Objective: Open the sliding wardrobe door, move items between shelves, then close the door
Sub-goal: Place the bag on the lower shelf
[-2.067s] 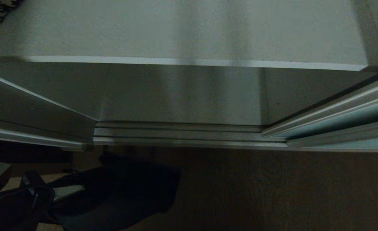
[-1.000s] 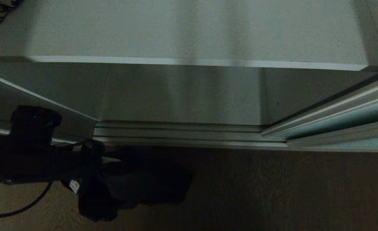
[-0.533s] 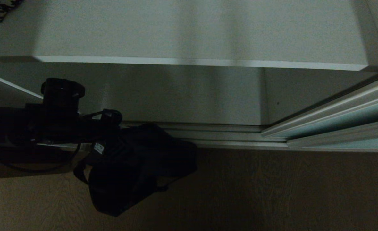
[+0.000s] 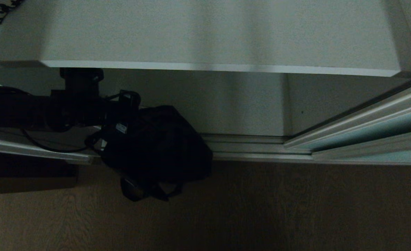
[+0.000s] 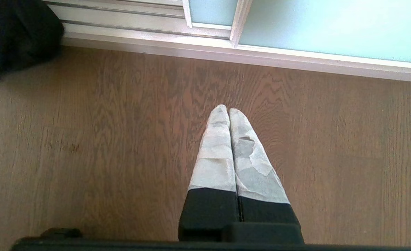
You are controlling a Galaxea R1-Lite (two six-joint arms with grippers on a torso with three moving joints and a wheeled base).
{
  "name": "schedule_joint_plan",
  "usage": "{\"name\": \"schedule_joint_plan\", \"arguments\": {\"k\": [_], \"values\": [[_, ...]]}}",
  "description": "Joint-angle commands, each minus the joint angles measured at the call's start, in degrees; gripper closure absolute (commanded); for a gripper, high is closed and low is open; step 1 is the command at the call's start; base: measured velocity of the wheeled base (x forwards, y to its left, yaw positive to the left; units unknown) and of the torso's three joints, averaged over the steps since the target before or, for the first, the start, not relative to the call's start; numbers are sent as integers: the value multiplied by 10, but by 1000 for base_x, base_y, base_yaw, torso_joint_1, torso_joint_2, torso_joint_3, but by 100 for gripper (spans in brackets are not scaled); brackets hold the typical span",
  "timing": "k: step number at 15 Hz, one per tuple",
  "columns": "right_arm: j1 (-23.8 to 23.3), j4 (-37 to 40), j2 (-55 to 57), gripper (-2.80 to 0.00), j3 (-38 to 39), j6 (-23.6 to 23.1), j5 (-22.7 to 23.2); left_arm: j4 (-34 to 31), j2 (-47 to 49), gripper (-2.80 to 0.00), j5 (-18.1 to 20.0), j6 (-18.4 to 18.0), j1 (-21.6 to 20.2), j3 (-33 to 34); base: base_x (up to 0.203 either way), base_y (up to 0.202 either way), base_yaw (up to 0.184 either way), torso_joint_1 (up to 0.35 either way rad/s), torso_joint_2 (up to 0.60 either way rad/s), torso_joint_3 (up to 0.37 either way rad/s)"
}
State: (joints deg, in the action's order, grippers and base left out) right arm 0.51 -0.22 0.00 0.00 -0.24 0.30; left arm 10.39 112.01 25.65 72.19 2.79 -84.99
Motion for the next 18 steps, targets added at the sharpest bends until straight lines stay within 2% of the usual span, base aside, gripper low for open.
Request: {"name": "schedule_joint_plan", "arguments": {"k": [1, 4, 9, 12, 14, 16, 18], "values": [[0, 0, -2, 0, 0, 0, 0, 12, 21, 0, 1, 4, -8, -51, 0, 0, 0, 0, 0, 0], [0, 0, -2, 0, 1, 0, 0, 13, 50, 0, 1, 4, -25, -136, 0, 0, 0, 0, 0, 0], [0, 0, -2, 0, 0, 0, 0, 30, 144, 0, 1, 1, -30, -265, 0, 0, 0, 0, 0, 0], [0, 0, -2, 0, 0, 0, 0, 156, 169, 0, 0, -4, -30, -268, 0, 0, 0, 0, 0, 0], [0, 0, -2, 0, 0, 0, 0, 186, 165, 0, -1, -17, -38, -268, 0, 0, 0, 0, 0, 0], [0, 0, -3, 0, 0, 0, 0, 271, 169, 0, -19, -48, -44, -268, 0, 0, 0, 0, 0, 0], [0, 0, -2, 0, 1, 0, 0, 359, 191, 0, -51, -106, -45, -268, 0, 0, 0, 0, 0, 0]]}}
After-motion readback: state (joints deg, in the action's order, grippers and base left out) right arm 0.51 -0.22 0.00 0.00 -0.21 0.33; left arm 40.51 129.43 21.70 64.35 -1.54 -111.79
